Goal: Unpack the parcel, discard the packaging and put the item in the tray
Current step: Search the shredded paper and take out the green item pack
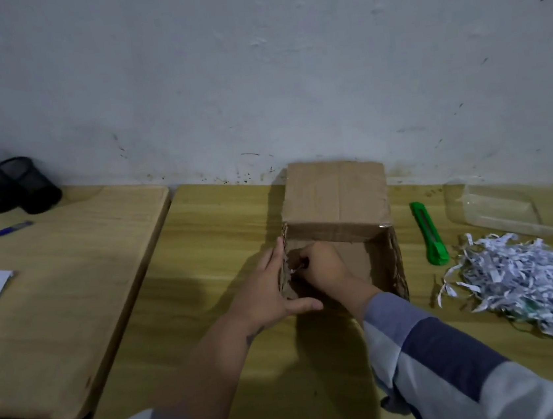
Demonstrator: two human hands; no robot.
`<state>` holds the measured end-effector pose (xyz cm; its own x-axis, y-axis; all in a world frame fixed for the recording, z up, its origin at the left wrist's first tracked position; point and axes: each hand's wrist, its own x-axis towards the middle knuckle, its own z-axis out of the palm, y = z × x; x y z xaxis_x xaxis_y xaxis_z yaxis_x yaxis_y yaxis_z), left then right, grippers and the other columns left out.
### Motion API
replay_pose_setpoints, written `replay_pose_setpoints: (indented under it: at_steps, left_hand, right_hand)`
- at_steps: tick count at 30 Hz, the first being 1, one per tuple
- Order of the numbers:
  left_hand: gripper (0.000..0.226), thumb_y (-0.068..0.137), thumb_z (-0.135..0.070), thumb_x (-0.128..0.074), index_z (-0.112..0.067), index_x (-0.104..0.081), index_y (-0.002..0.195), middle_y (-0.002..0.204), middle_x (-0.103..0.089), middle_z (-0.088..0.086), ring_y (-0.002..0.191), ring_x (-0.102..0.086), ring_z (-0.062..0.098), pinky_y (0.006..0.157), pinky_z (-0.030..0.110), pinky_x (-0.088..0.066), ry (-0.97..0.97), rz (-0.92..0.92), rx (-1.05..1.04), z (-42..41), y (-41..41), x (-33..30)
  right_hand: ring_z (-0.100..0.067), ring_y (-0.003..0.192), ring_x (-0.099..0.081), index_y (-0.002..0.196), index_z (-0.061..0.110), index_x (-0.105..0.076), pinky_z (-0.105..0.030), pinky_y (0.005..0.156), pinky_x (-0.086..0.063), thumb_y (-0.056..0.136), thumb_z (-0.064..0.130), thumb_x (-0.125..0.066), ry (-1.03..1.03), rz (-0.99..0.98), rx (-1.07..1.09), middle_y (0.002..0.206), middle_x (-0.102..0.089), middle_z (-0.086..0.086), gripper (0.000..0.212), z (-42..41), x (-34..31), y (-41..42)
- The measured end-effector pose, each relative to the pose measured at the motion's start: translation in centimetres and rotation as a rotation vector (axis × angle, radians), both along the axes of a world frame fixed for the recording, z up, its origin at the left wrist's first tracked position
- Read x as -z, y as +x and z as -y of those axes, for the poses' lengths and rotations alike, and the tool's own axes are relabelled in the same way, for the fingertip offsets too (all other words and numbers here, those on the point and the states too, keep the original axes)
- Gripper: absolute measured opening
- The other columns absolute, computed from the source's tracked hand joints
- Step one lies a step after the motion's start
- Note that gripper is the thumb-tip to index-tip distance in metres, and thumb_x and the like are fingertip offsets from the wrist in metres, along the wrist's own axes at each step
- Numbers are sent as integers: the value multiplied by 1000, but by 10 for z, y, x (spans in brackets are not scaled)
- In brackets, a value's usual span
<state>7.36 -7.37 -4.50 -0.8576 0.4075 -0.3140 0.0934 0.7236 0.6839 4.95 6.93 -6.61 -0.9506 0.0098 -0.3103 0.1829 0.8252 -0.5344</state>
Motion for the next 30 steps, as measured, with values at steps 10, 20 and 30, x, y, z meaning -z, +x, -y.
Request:
replay_pose_setpoints:
  at_steps: [10,20,30]
  left_hand:
    - [128,58,-65,-76,-32,4,152,160,-7,-13,144,-16,14,112,38,-25,-21,-16,-36,-5,4,-5]
    - [131,54,-75,-69,-30,6,152,160,-4,-11,147,-12,16,118,42,-22,-80,13,4,-4,-2,-4]
    - [66,96,-36,-50,-34,-12,150,128,-61,9,84,-61,18,75,36,-53,-159,-132,-86,-18,-36,-12]
  right_hand:
    - [-10,64,-56,89,1,-73,-17,62,-44,80,9,-72,-201,-154,395,79,-66,-8,13,-71,-39,30]
    - [-33,84,-69,98,3,-72,-35,74,-54,77,10,-73,-58,-220,819,90,-72,-19,22,-159,-33,81]
    - [-27,86,-67,94,9,-73,-26,70,-46,82,12,-69,-9,-209,722,97,-73,-15,13,-148,-33,91]
